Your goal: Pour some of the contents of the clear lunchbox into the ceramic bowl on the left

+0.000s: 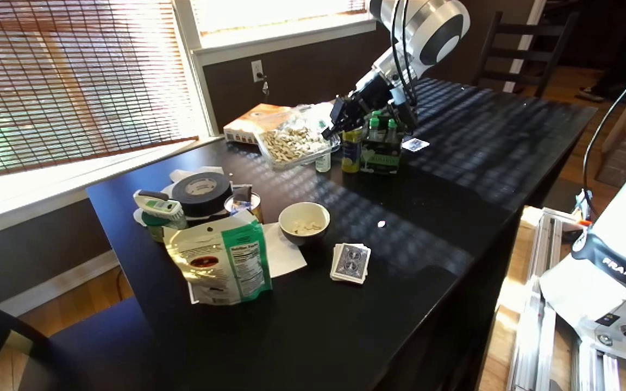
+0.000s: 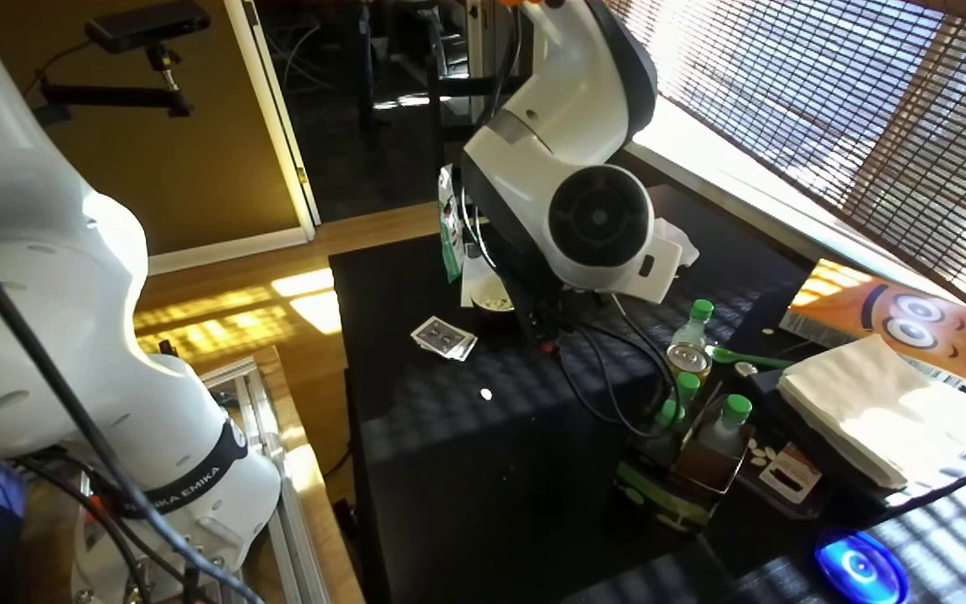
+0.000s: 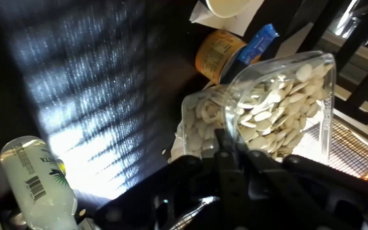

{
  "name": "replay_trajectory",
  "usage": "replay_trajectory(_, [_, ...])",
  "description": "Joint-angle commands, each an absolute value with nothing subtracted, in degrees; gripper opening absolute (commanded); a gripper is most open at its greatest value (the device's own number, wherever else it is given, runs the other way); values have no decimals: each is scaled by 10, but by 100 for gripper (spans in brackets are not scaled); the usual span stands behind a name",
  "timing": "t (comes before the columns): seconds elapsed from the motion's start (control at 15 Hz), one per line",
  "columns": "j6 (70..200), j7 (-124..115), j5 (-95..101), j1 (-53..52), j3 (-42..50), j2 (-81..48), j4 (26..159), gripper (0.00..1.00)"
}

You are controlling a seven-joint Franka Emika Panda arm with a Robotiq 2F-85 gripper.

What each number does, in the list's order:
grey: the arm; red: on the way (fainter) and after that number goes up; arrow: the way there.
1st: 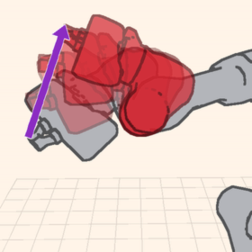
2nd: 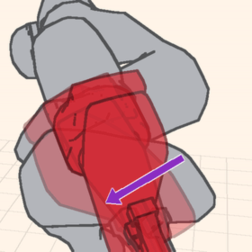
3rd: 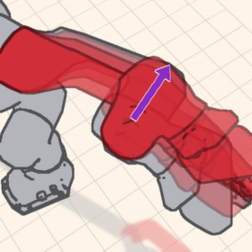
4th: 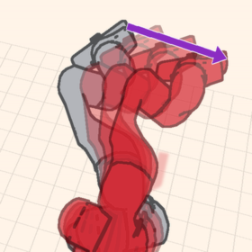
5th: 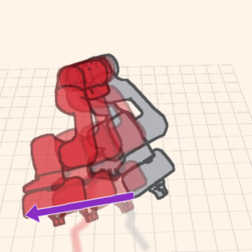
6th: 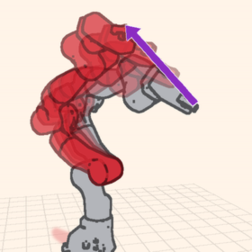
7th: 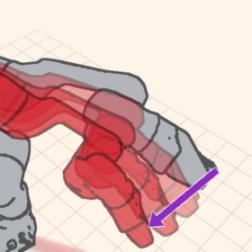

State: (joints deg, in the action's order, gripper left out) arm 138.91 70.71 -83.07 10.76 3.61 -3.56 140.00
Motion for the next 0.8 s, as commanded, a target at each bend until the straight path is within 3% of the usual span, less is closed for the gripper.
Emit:
replay_trajectory(0.0, [1376,701,-826,95,54,-35,1398,4])
replay_trajectory(0.07, [1371,700,-825,95,56,-35,1397,1])
replay_trajectory(0.73, [1413,496,-879,86,61,-75,1371,1])
